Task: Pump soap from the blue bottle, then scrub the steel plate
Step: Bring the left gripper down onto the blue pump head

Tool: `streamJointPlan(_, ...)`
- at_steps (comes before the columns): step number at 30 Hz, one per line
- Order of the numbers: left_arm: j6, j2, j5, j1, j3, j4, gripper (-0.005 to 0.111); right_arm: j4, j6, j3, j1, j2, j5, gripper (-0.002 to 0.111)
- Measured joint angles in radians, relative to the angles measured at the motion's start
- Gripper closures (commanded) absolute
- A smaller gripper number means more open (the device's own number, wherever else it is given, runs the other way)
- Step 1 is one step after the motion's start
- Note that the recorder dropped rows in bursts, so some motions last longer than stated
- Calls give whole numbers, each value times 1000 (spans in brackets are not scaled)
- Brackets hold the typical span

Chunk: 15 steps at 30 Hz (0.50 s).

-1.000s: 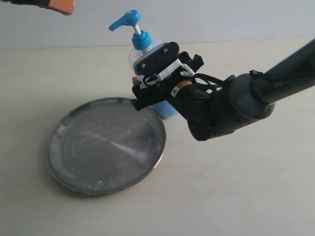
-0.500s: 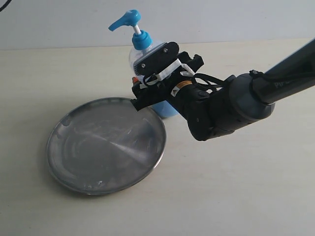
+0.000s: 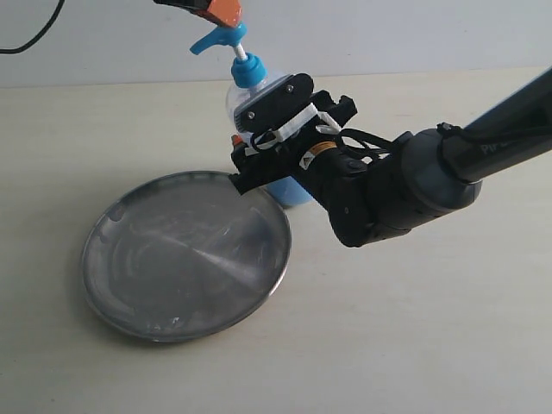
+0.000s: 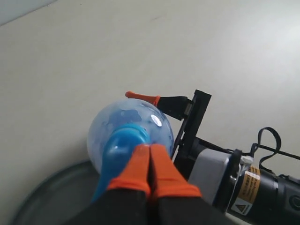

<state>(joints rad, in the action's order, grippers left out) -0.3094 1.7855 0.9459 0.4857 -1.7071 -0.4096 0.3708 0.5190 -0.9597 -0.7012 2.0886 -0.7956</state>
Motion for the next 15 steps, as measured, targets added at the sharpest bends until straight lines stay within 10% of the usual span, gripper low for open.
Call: streamJointPlan(15, 36, 8, -52, 0, -1, 84, 107, 0, 0, 0, 0, 0, 0, 108)
